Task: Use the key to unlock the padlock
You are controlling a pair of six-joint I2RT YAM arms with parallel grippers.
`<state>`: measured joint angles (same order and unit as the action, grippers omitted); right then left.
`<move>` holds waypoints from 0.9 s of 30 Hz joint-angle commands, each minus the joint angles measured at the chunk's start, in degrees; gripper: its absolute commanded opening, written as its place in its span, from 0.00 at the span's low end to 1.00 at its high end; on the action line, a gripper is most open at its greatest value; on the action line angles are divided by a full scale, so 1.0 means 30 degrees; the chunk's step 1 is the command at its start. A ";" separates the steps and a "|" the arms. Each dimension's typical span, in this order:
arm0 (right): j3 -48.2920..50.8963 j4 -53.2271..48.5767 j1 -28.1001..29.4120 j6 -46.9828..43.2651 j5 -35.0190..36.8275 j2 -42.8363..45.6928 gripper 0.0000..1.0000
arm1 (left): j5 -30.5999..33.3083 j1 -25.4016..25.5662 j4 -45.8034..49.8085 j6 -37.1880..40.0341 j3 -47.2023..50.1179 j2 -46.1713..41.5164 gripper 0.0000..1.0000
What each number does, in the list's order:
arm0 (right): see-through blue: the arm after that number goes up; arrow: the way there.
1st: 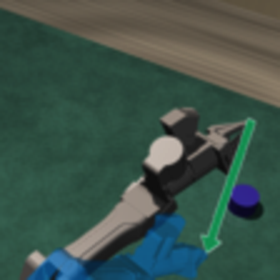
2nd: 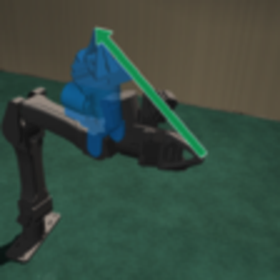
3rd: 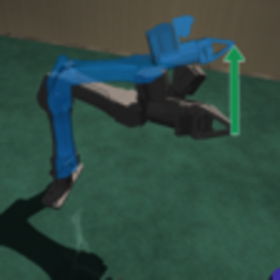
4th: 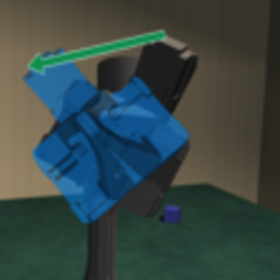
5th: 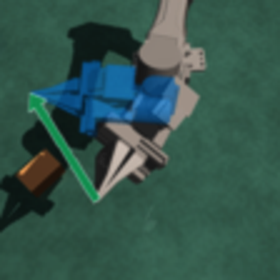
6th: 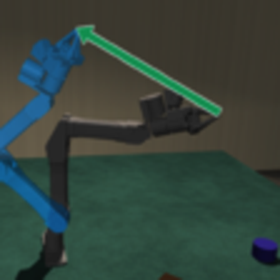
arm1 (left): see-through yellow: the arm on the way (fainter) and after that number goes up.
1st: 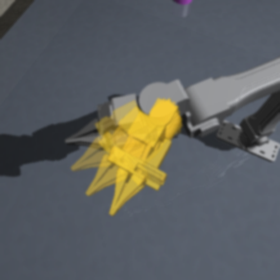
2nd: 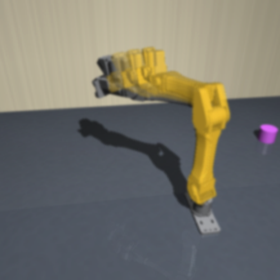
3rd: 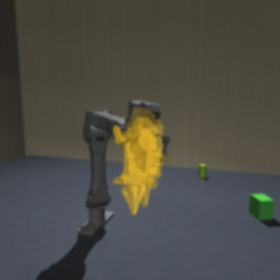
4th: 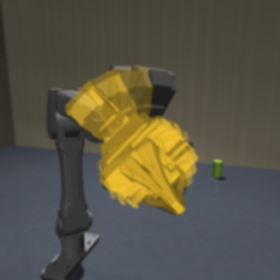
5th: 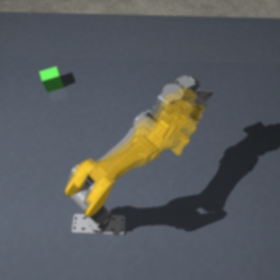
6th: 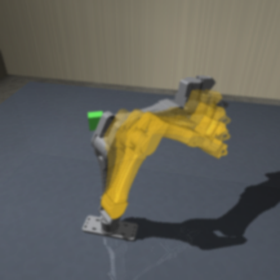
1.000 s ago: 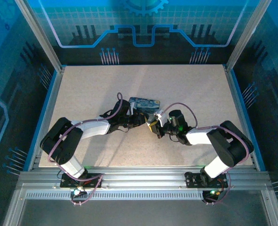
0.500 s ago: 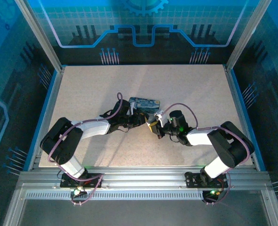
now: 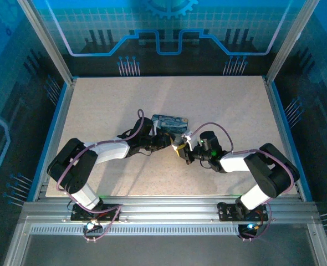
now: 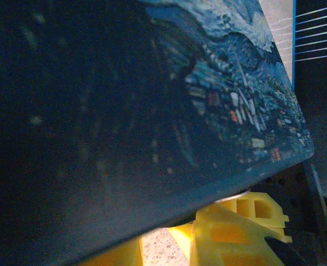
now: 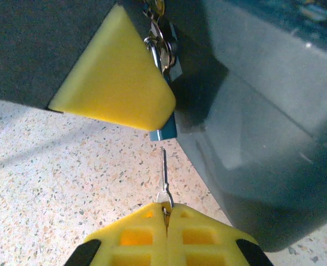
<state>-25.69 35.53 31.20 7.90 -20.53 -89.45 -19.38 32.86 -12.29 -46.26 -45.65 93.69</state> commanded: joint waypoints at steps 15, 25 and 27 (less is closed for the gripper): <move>-0.0590 0.1465 0.0205 0.0592 0.0091 -0.0066 0.00 | -0.0514 0.0130 -0.0528 -0.0049 -0.0329 -0.0297 0.08; -0.1070 0.1584 0.0029 0.1043 -0.0050 -0.0586 0.00 | -0.0485 0.0146 -0.0560 -0.0095 -0.0253 -0.0380 0.08; -0.1145 0.1622 0.0029 0.1069 -0.0083 -0.0623 0.00 | -0.0507 0.0130 -0.0587 -0.0089 -0.0260 -0.0354 0.08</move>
<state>-26.79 36.99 31.18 10.31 -20.36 -90.63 -18.90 32.80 -12.67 -46.63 -45.65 93.69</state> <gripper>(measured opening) 0.049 0.211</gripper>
